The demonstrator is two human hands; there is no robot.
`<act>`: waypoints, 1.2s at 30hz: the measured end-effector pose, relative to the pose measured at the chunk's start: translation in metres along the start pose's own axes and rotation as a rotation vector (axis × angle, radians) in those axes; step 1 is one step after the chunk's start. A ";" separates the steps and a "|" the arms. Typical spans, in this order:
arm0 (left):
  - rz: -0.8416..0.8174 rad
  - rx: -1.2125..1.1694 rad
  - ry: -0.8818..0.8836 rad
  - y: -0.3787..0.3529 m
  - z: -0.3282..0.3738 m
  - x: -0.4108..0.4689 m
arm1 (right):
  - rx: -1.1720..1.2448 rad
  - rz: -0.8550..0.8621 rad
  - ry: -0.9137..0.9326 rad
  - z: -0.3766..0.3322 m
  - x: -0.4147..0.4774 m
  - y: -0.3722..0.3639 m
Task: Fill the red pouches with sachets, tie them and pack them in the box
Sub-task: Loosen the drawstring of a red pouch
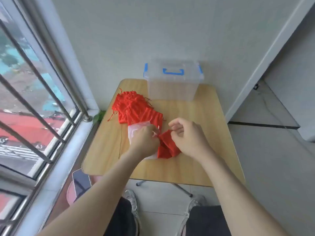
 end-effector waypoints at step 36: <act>0.403 -0.148 -0.194 0.020 0.033 0.058 | 0.468 0.260 -0.213 0.075 0.048 -0.006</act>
Point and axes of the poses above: each hand's wrist, its own x-axis towards the middle knuckle, its own y-axis out of the back of the hand, z = x × y, the point moved 10 cm from there along x, towards the middle knuckle, and after that the axes turned 4 degrees about x, right-handed, at the moved point
